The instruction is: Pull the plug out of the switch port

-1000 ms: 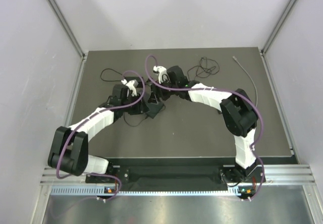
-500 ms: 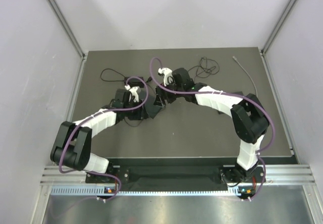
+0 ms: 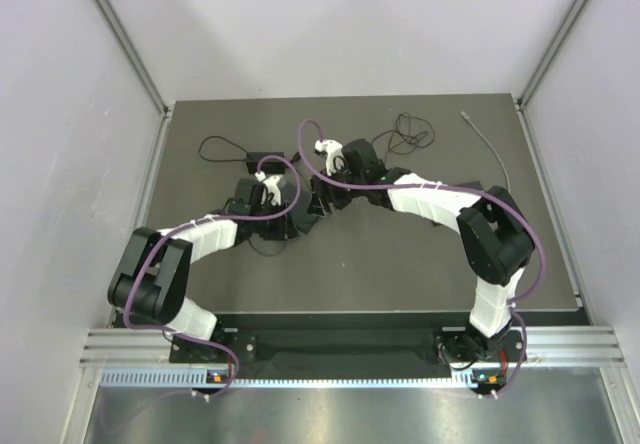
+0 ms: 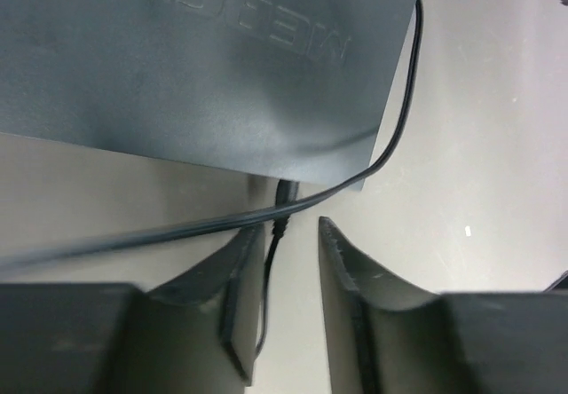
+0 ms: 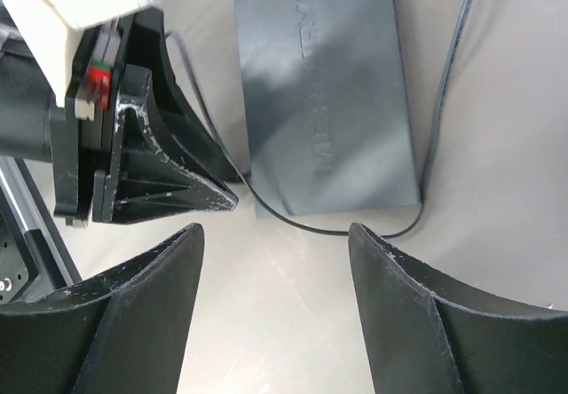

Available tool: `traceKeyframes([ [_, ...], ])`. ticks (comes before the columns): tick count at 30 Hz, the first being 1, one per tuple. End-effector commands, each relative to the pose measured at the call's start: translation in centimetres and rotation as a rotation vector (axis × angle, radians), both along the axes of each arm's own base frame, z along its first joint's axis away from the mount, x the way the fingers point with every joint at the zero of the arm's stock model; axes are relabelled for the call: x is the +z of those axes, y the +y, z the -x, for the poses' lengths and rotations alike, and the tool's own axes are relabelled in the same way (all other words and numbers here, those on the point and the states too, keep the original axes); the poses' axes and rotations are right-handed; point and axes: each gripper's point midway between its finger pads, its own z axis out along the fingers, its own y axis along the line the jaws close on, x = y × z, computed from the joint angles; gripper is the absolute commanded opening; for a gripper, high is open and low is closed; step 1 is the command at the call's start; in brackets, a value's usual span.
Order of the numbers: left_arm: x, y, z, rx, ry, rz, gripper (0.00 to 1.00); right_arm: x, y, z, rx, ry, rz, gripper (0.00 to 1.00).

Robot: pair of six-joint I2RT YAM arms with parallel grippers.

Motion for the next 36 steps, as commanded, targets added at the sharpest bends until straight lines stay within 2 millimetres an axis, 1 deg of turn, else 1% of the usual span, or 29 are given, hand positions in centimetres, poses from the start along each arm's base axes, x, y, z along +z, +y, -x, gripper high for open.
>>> traceKeyframes([
  [1, 0.8, -1.4, -0.2, -0.024, -0.039, 0.049, 0.32, 2.3, 0.6, 0.1, 0.022, -0.062, -0.054, 0.66],
  [3, 0.6, -1.2, 0.2, -0.014, -0.027, 0.041, 0.29, 2.0, 0.6, 0.2, 0.016, -0.071, -0.038, 0.66],
  [4, 0.5, -0.9, 0.3, -0.001, -0.024, 0.031, 0.29, 1.7, 0.8, 0.6, 0.022, -0.074, -0.028, 0.66],
  [5, 0.9, -0.9, 0.4, 0.004, -0.037, 0.036, 0.28, 1.4, 0.7, 0.7, 0.033, -0.089, -0.003, 0.66],
  [6, 0.8, -0.8, 0.8, 0.009, -0.028, 0.042, 0.28, 1.1, 0.5, 0.6, 0.022, -0.11, 0.028, 0.67],
  [7, 1.1, -0.8, 0.8, 0.016, -0.033, 0.046, 0.26, 0.7, 0.8, 1.0, 0.036, -0.123, 0.058, 0.68],
  [8, 1.2, -0.8, 0.9, 0.021, -0.031, 0.049, 0.26, 0.2, 0.6, 1.1, 0.044, -0.14, 0.101, 0.69],
  [9, 1.2, -0.8, 0.8, 0.025, -0.026, 0.049, 0.25, 0.2, 0.7, 1.0, 0.033, -0.163, 0.132, 0.7],
  [11, 0.8, -0.6, 0.7, 0.041, -0.013, 0.039, 0.18, -0.4, 0.6, 1.3, 0.034, -0.164, 0.169, 0.69],
  [12, 0.8, -0.6, 0.7, 0.041, -0.011, 0.04, 0.14, -0.4, 0.7, 1.3, 0.033, -0.161, 0.164, 0.67],
  [13, 0.7, -0.7, 0.7, 0.043, -0.005, 0.043, 0.11, -0.4, 1.0, 1.7, 0.043, -0.15, 0.154, 0.63],
  [14, 0.5, -0.9, 0.7, 0.038, 0.005, 0.052, 0.04, -0.2, 1.3, 2.1, 0.046, -0.134, 0.133, 0.62],
  [15, 0.4, -1.1, 0.7, 0.038, 0.013, 0.06, 0.0, -0.3, 1.6, 2.7, 0.063, -0.116, 0.111, 0.6],
  [17, 0.1, -1.3, 0.7, 0.033, 0.032, 0.065, 0.0, -0.2, 1.7, 3.1, 0.046, -0.095, 0.085, 0.57],
  [18, 0.0, -1.3, 0.7, 0.035, 0.036, 0.063, 0.0, -0.3, 1.7, 3.1, 0.035, -0.092, 0.076, 0.51],
  [20, -0.3, -1.2, 0.7, 0.039, 0.05, 0.057, 0.0, -0.3, 2.0, 3.4, 0.024, -0.073, 0.048, 0.42],
  [21, -0.3, -1.2, 0.7, 0.048, 0.058, 0.057, 0.0, -0.8, 2.1, 3.9, 0.025, -0.058, 0.044, 0.33],
  [23, -0.7, -1.2, 0.8, 0.05, 0.078, 0.055, 0.0, -1.0, 2.9, 4.0, 0.019, -0.055, 0.024, 0.28],
  [24, -0.8, -1.3, 0.9, 0.052, 0.088, 0.057, 0.0, -1.4, 2.9, 4.2, 0.013, -0.055, 0.035, 0.24],
  [25, -0.9, -1.3, 1.0, 0.05, 0.095, 0.058, 0.0, -1.3, 3.7, 4.2, 0.016, -0.073, 0.02, 0.21],
  [27, -1.1, -1.4, 1.1, 0.051, 0.107, 0.062, 0.0, -1.7, 3.9, 4.2, -0.004, -0.078, 0.025, 0.16],
  [28, -1.1, -1.4, 1.2, 0.051, 0.111, 0.065, 0.0, -1.7, 4.1, 4.3, -0.01, -0.081, 0.018, 0.11],
  [30, -1.1, -1.5, 1.3, 0.053, 0.116, 0.07, 0.0, -1.6, 4.4, 4.1, -0.029, -0.086, -0.008, 0.1],
  [34, -1.2, -1.7, 1.5, 0.044, 0.126, 0.081, 0.0, -3.2, 4.5, 3.9, -0.061, -0.07, 0.006, 0.06],
  [36, -1.2, -1.8, 1.5, 0.04, 0.131, 0.086, 0.0, -3.5, 4.7, 3.7, -0.08, -0.079, 0.015, 0.04],
])
